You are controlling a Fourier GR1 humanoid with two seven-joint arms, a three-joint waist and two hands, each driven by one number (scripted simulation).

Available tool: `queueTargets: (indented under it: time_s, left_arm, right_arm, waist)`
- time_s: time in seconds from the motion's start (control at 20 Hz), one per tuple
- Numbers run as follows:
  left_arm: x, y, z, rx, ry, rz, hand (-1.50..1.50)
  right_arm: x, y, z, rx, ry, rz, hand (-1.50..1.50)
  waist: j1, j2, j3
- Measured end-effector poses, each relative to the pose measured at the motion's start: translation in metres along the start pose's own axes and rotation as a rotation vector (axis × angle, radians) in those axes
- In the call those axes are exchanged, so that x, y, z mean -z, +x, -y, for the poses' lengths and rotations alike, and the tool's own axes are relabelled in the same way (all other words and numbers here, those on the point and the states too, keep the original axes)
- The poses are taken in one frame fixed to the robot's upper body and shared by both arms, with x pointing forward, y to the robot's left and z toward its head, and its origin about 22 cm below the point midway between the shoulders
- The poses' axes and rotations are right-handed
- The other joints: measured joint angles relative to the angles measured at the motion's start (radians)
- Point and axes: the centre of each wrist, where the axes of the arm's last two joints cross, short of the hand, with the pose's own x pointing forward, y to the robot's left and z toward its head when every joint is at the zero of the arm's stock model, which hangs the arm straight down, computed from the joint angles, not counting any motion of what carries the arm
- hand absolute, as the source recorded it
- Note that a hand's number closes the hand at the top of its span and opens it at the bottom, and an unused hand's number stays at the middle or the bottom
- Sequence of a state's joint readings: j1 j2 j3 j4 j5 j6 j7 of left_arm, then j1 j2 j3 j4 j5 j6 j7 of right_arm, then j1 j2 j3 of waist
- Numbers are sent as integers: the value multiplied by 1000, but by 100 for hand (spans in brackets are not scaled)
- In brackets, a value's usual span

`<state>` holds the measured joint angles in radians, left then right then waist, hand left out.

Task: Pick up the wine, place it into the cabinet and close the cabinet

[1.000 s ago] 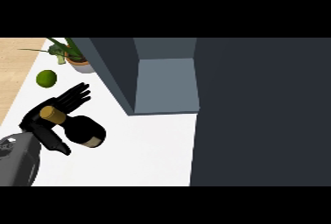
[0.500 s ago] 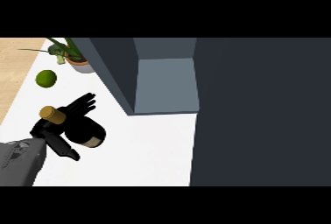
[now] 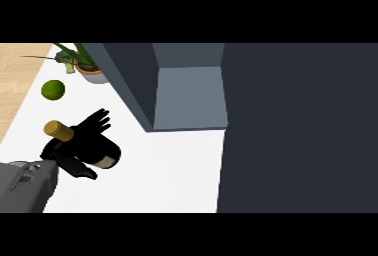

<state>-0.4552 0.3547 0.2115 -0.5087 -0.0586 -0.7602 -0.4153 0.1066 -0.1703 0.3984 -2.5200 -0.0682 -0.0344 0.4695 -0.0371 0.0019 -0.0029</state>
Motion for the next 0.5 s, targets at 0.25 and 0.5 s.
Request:
queueTargets:
  time_s: [0.25, 0.5]
  left_arm:
    - [6, -9, 6, -95, 16, 15, -150]
    - [12, -11, 8, -159, 5, 11, -150]
  right_arm:
    - [0, 0, 5, -26, -14, 7, -150]
    - [1, 2, 7, -41, -16, 6, -150]
  waist:
    - [2, 0, 2]
    - [3, 0, 1]
